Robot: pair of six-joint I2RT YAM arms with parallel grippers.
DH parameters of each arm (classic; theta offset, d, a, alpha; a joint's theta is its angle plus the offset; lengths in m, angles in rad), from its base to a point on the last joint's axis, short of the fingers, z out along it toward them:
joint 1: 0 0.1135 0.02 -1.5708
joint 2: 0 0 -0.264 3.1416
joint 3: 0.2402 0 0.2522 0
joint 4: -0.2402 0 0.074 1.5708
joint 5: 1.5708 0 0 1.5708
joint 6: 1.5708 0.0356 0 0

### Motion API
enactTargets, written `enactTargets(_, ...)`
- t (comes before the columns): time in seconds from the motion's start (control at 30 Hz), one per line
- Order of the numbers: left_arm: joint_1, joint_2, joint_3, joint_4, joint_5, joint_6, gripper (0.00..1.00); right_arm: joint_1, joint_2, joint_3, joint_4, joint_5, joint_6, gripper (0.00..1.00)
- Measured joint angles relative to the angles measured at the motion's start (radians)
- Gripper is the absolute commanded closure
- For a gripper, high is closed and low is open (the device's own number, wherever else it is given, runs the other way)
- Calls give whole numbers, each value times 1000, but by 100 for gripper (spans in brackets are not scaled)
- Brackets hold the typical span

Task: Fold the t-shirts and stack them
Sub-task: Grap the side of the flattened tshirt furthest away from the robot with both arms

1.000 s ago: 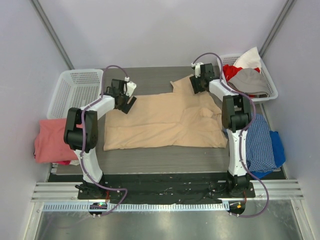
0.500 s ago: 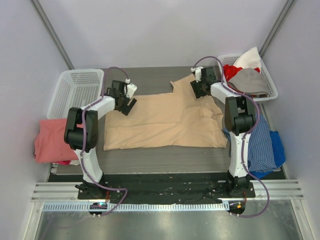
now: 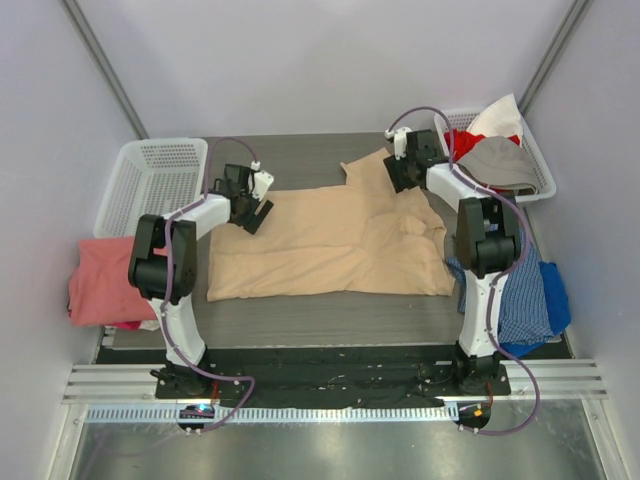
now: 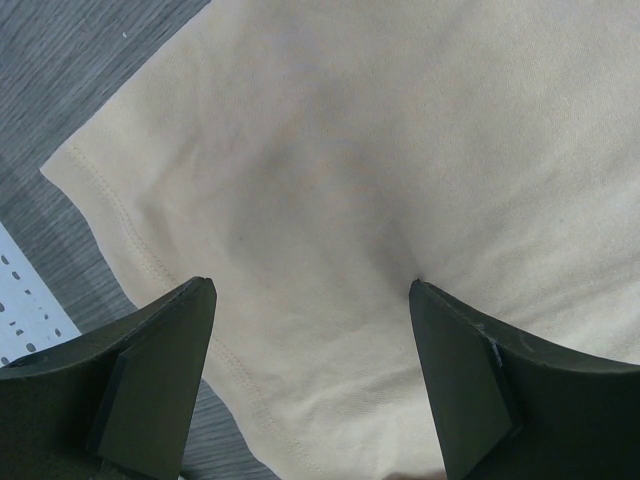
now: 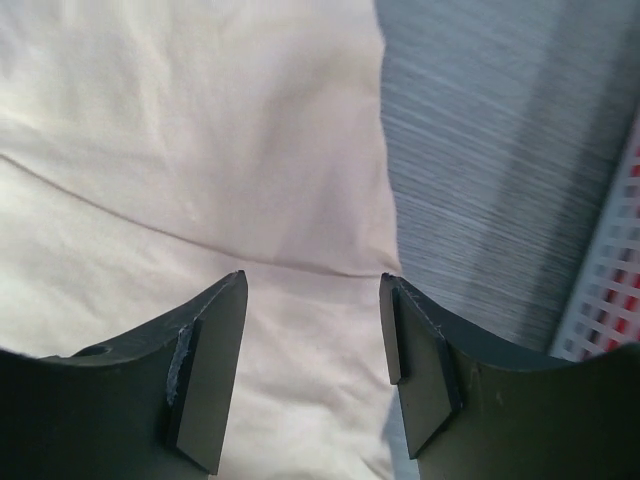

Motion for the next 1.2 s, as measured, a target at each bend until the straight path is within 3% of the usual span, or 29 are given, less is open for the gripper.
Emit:
enactTargets(0.27, 0, -61, -41, -52, 15, 3, 15, 18, -224, -59, -76, -7, -19, 37)
enactTargets(0.43, -8, -210, -78, -170, 41, 24, 14, 53, -434, -277, -163, -8, -72, 37)
enactTargets(0.67, -36, -360, -127, -269, 76, 53, 14, 71, -586, -491, -303, -14, -133, 37)
enactTargets(1.0, -55, -355, -264, -307, 97, 57, 14, 129, -630, -660, -342, -13, -177, 37)
enactTargets(1.2, -59, -258, -276, -274, 95, 63, 15, 145, -573, -710, -290, 5, -209, 38)
